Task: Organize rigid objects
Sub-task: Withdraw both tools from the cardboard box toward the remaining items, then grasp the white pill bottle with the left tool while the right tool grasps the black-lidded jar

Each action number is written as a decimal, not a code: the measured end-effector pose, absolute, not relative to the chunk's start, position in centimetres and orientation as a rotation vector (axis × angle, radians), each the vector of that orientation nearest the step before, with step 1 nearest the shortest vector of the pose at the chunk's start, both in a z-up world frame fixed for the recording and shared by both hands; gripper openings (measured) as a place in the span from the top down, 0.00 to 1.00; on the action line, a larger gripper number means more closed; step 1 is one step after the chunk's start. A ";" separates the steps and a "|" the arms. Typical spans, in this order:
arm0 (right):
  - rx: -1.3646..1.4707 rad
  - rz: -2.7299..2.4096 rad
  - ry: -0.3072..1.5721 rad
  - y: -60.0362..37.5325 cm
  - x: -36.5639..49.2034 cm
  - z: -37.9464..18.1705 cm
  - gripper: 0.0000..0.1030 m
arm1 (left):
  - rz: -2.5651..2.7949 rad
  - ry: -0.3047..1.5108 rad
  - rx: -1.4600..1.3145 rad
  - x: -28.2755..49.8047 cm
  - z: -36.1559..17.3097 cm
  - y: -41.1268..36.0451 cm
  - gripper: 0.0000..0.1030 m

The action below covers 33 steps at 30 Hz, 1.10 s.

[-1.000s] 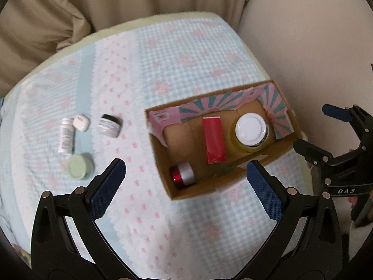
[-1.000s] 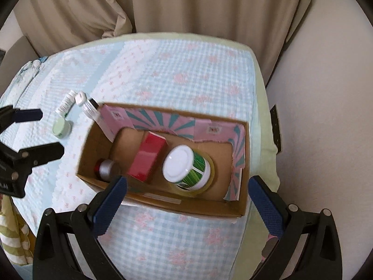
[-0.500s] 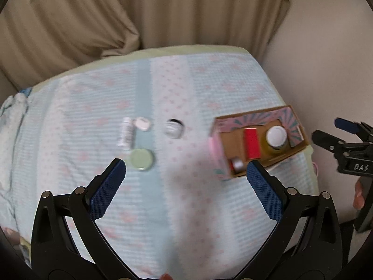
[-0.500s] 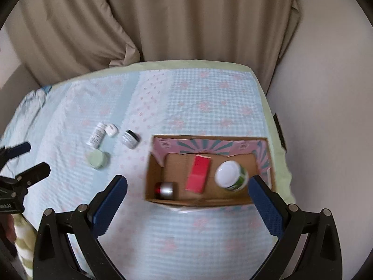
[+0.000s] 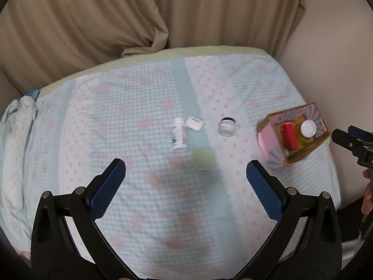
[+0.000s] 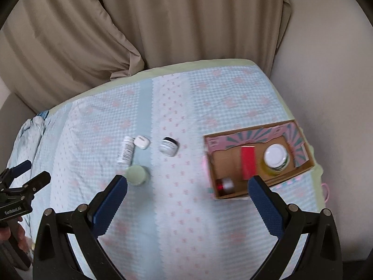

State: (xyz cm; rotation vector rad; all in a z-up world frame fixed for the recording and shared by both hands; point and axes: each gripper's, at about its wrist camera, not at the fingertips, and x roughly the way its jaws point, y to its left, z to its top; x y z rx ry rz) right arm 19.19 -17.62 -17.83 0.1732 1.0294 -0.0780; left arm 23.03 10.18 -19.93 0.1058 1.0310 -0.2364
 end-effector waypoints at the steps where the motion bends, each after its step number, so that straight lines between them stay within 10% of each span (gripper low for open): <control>1: 0.182 -0.083 1.031 -17.1 19.4 -18.0 0.00 | -0.241 1.040 0.108 23.9 -20.5 10.7 0.00; 33: 0.360 -0.236 1.414 -14.0 40.8 -43.8 0.00 | -0.281 1.459 0.135 45.3 -48.9 6.6 0.07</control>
